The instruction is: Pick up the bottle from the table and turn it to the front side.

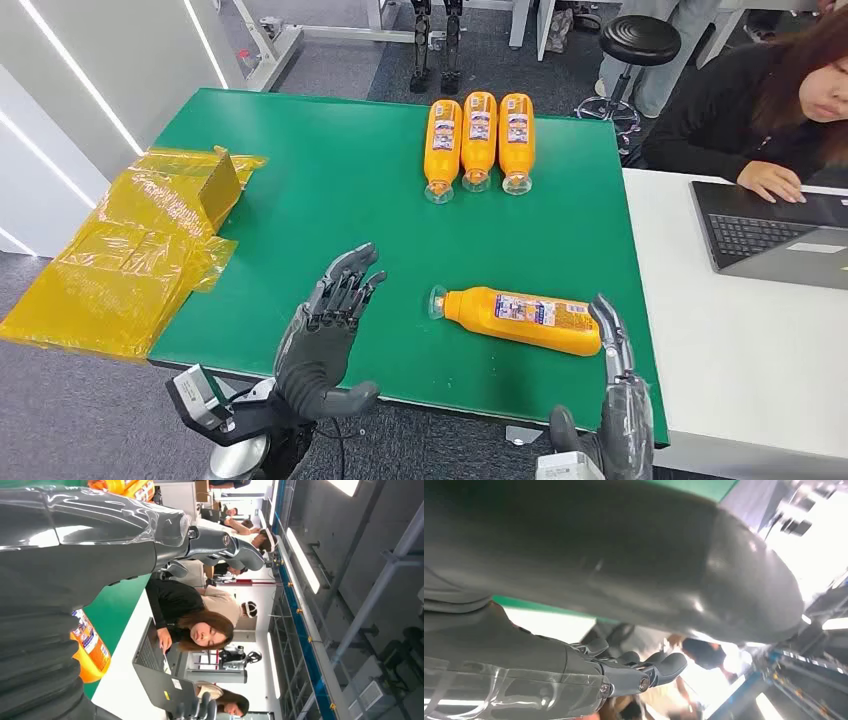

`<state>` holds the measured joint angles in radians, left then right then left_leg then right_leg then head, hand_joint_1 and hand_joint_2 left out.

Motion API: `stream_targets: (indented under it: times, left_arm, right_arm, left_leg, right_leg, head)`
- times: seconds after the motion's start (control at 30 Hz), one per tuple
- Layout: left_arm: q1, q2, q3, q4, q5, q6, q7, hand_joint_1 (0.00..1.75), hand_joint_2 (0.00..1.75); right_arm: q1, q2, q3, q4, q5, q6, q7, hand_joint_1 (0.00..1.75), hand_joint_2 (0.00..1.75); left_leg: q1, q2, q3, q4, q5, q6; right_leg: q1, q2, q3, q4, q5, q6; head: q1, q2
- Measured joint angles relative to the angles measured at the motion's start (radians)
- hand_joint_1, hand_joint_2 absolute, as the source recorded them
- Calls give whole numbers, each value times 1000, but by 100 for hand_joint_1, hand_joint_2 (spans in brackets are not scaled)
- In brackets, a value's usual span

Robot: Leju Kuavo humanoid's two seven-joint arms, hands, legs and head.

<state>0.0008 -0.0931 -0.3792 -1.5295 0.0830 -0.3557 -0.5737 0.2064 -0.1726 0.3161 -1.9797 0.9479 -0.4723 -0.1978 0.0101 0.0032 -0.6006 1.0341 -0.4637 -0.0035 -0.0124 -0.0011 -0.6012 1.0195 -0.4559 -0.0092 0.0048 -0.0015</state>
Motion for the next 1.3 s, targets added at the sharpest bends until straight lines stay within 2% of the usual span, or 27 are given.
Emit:
stream_targets:
  times: [0.27, 0.43, 0.53, 0.77, 1.0, 1.2, 1.3]
  left_arm:
    - [14, -3, 0, -22, -6, -6, 15, 0, 175]
    - [13, -8, -2, -22, -4, -15, 22, 0, 175]
    - [10, -12, -5, -22, 0, -22, 26, 0, 175]
    - [-6, -13, -24, -18, 17, -25, 26, 0, 175]
    - [-17, -11, -35, -5, 31, -21, 18, 0, 175]
    - [-17, -9, -38, 0, 36, -9, 8, 0, 175]
    - [-16, -9, -38, 1, 36, -7, 7, 0, 175]
  right_arm:
    - [-110, -8, -48, 46, 210, 23, 82, 0, 0]
    - [-190, -9, -53, 107, 500, -12, 168, 0, 0]
    - [-246, -11, -52, 154, 586, -22, 199, 0, 0]
    - [-388, -36, -30, 269, 607, 4, 222, 0, 0]
    - [-513, -79, 20, 390, 510, 35, 206, 0, 0]
    - [-579, -112, 67, 468, 443, 18, 202, 0, 0]
    - [-605, -118, 89, 498, 370, 55, 189, 0, 0]
  left_leg:
    - [0, 0, 0, 0, 0, 0]
    - [0, 0, 1, 0, 0, 0]
    - [0, 0, 1, 0, 0, 0]
    - [0, 0, 0, 0, 0, 0]
    - [0, 0, 0, 0, 1, 0]
    - [0, 0, 0, 0, 1, 0]
    - [0, 0, 0, 0, 1, 0]
  right_leg:
    - [0, 0, 0, 0, 0, 0]
    - [0, 0, 0, 0, 0, 0]
    - [0, 0, 0, 0, 0, 0]
    - [0, 0, 0, 0, 1, 0]
    - [0, 0, 0, 0, 1, -1]
    - [0, 0, 0, 0, 1, -1]
    - [0, 0, 0, 0, 1, -1]
  head:
    - [0, 0]
    - [0, 0]
    - [0, 0]
    - [0, 0]
    - [0, 0]
    - [0, 0]
    - [0, 0]
